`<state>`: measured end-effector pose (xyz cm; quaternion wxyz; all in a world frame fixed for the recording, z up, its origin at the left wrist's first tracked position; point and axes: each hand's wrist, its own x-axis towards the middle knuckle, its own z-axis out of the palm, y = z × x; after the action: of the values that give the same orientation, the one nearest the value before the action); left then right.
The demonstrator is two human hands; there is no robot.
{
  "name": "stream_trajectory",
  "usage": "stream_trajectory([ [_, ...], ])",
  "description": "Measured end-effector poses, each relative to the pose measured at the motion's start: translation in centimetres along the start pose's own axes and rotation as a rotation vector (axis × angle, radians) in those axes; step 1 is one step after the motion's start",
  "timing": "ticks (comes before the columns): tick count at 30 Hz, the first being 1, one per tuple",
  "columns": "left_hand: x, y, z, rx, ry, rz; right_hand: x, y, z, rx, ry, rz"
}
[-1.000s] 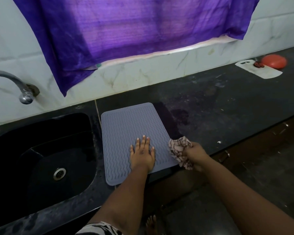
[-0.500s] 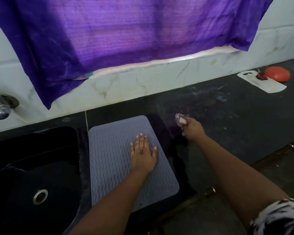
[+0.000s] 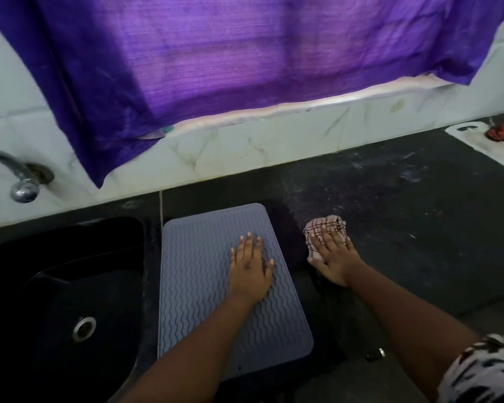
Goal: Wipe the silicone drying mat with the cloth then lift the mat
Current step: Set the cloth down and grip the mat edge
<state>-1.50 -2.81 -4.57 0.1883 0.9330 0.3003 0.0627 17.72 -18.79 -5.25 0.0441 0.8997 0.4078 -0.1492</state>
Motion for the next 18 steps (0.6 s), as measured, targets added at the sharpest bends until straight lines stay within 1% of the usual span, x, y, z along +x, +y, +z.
stream_trajectory([
  [2,-1.4,-0.5,-0.8,-0.027,-0.013,0.013,-0.2,-0.8,-1.4,0.034,-0.025,0.033],
  [3,-2.3,-1.2,-1.3,-0.031,-0.022,0.014,-0.5,-1.7,-2.1,0.054,0.019,0.044],
  [4,-3.3,-2.0,-1.8,-0.028,-0.021,0.012,-1.0,-2.9,-2.7,0.083,0.114,0.036],
  [6,-5.5,-3.7,-2.9,-0.017,-0.002,0.0,-2.8,-6.3,-3.5,0.216,0.326,-0.049],
  [7,-6.5,-4.4,-3.5,-0.016,0.004,-0.003,-3.9,-8.3,-3.6,0.31,0.36,-0.125],
  [8,-7.6,-5.0,-4.2,-0.015,0.003,-0.002,-5.1,-10.2,-3.4,0.386,0.323,-0.219],
  [9,-8.5,-5.3,-4.9,-0.009,-0.013,0.003,-6.3,-11.9,-3.1,0.417,0.244,-0.311],
  [11,-10.1,-5.4,-6.1,0.039,-0.122,0.021,-8.4,-14.2,-2.1,0.378,0.07,-0.453],
  [12,-10.7,-5.4,-6.5,0.077,-0.198,0.023,-9.1,-14.8,-1.6,0.335,0.016,-0.505],
  [15,-12.6,-5.4,-7.0,0.193,-0.412,-0.026,-10.9,-15.3,-1.0,0.158,-0.052,-0.588],
  [16,-13.3,-5.5,-7.0,0.216,-0.451,-0.04,-11.3,-15.3,-0.9,0.101,-0.065,-0.598],
  [18,-14.4,-5.7,-6.8,0.243,-0.462,-0.04,-11.9,-15.1,-0.8,0.021,-0.084,-0.606],
])
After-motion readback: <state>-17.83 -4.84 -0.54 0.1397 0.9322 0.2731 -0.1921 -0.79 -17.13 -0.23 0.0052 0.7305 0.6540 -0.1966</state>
